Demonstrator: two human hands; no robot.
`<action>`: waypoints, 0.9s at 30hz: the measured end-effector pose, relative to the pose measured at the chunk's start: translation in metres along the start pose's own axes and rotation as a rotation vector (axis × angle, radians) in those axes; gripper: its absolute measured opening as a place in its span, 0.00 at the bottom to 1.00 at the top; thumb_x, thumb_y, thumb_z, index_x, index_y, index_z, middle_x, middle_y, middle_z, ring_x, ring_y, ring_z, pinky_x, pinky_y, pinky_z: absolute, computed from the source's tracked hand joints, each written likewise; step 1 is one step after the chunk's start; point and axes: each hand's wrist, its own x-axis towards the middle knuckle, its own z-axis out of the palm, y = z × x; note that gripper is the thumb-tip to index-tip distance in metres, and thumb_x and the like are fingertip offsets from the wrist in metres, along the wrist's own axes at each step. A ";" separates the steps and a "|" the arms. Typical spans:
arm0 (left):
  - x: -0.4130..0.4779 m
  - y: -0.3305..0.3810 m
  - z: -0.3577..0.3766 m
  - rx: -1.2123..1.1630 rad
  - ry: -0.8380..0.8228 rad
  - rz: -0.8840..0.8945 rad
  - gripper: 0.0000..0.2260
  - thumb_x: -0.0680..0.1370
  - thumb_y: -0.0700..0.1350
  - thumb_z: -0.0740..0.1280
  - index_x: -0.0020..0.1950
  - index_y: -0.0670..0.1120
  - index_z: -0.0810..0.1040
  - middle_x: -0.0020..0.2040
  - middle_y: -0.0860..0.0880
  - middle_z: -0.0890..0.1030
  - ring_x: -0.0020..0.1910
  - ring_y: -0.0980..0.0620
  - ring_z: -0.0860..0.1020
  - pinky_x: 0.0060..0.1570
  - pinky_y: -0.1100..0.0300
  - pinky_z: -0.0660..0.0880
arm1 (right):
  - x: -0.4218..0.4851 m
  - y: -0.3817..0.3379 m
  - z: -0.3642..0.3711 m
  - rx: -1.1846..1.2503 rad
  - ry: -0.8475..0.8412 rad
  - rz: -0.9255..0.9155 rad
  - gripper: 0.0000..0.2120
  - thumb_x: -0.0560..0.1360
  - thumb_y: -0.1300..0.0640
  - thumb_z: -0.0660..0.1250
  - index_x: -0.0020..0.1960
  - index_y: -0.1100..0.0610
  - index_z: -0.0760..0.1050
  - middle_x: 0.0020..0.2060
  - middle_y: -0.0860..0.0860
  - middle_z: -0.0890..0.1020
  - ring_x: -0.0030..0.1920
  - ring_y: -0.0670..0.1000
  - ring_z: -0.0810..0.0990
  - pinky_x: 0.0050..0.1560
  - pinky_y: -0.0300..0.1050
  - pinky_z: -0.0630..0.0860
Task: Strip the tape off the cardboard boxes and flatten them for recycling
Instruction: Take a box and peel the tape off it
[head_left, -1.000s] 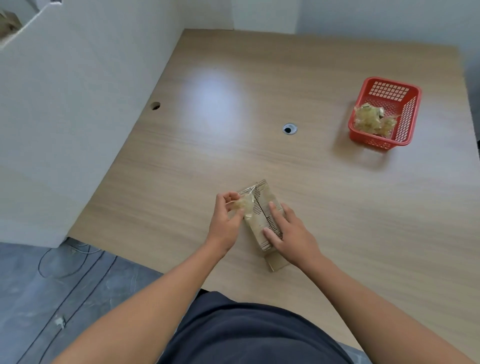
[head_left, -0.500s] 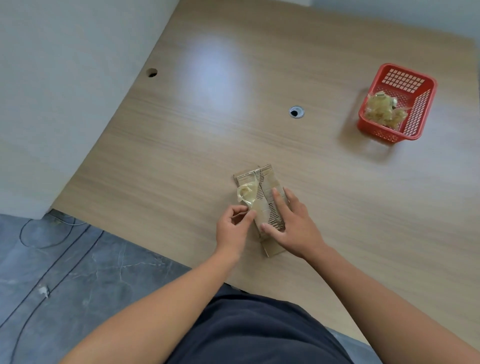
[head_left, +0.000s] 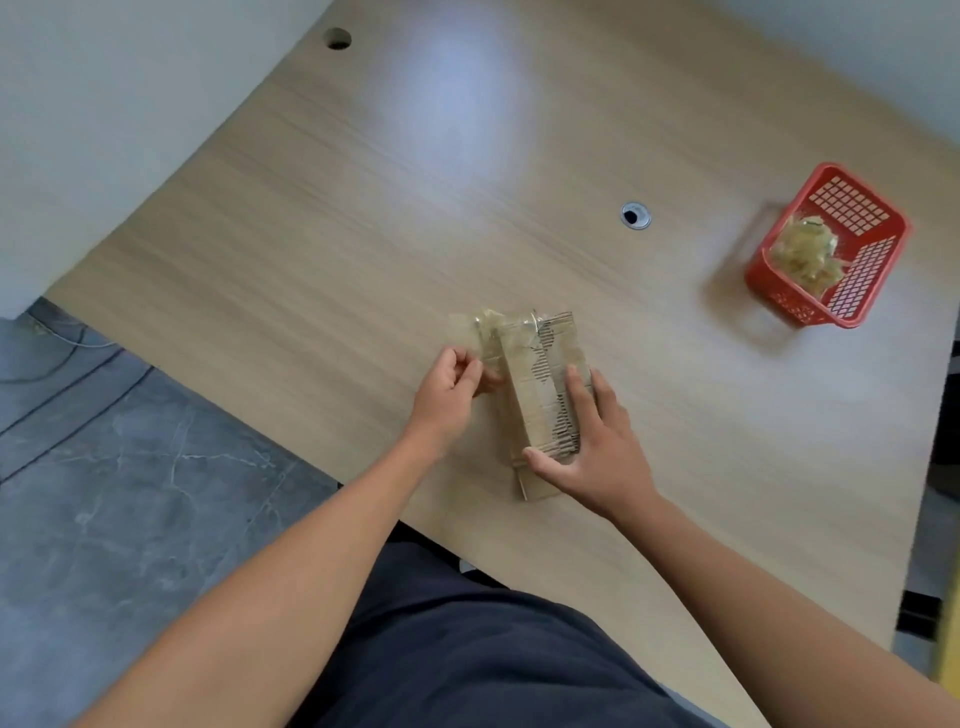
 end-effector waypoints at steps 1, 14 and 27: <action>0.002 0.003 -0.003 0.014 -0.018 0.046 0.06 0.86 0.39 0.59 0.51 0.46 0.72 0.36 0.53 0.79 0.38 0.52 0.79 0.49 0.50 0.80 | 0.000 -0.001 -0.001 -0.004 -0.010 0.001 0.53 0.64 0.23 0.62 0.81 0.36 0.40 0.81 0.47 0.50 0.77 0.57 0.60 0.71 0.61 0.70; 0.020 0.044 0.013 1.086 -0.116 0.403 0.28 0.73 0.61 0.74 0.71 0.55 0.76 0.73 0.48 0.63 0.73 0.45 0.60 0.73 0.51 0.61 | 0.001 -0.012 -0.001 -0.048 -0.033 0.008 0.52 0.62 0.28 0.62 0.82 0.41 0.50 0.80 0.48 0.55 0.78 0.56 0.53 0.72 0.61 0.64; 0.044 0.078 0.010 0.806 -0.159 0.056 0.06 0.84 0.45 0.61 0.53 0.52 0.77 0.49 0.53 0.83 0.52 0.49 0.79 0.50 0.55 0.74 | 0.016 -0.062 0.022 -0.051 0.168 0.230 0.37 0.73 0.26 0.60 0.73 0.47 0.60 0.73 0.50 0.64 0.76 0.55 0.60 0.77 0.71 0.44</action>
